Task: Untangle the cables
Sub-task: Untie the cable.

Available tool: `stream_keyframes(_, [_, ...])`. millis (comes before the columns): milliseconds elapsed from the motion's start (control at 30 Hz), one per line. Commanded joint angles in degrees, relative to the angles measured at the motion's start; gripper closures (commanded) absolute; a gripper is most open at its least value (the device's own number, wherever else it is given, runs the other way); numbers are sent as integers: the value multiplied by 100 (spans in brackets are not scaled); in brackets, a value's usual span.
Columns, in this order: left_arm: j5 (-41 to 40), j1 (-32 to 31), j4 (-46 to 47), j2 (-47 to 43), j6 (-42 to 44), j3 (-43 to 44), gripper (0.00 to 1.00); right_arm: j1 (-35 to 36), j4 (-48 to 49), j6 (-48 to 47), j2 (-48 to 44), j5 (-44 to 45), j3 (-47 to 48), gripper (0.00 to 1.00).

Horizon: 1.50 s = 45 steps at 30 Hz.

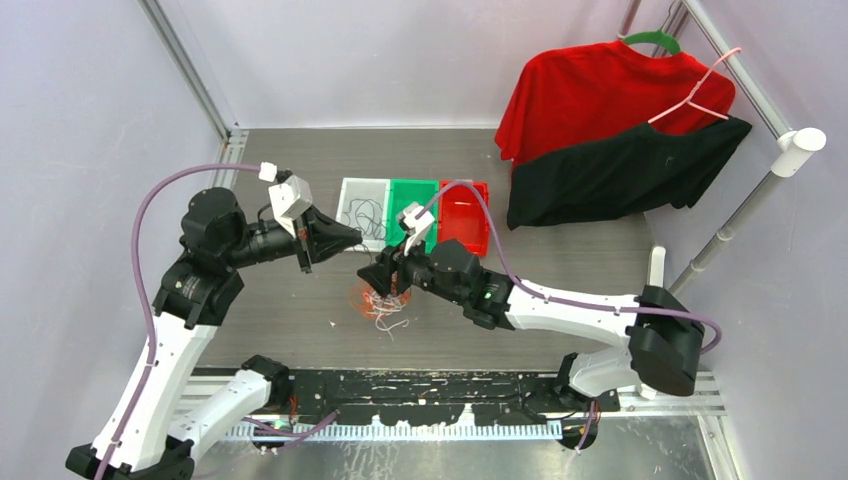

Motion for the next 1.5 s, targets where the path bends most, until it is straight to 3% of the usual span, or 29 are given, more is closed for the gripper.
stream_keyframes(0, [188, -16, 216, 10, -121, 461, 100, 34, 790, -188, 229, 158, 335, 42])
stream_keyframes(767, [-60, -19, 621, 730, -527, 2735, 100, 34, 1865, 347, 1369, 364, -1009, 42])
stream_keyframes(1467, [-806, -18, 1487, 2012, 269, 5716, 100, 214, 1730, 298, 1321, 748, -1591, 42])
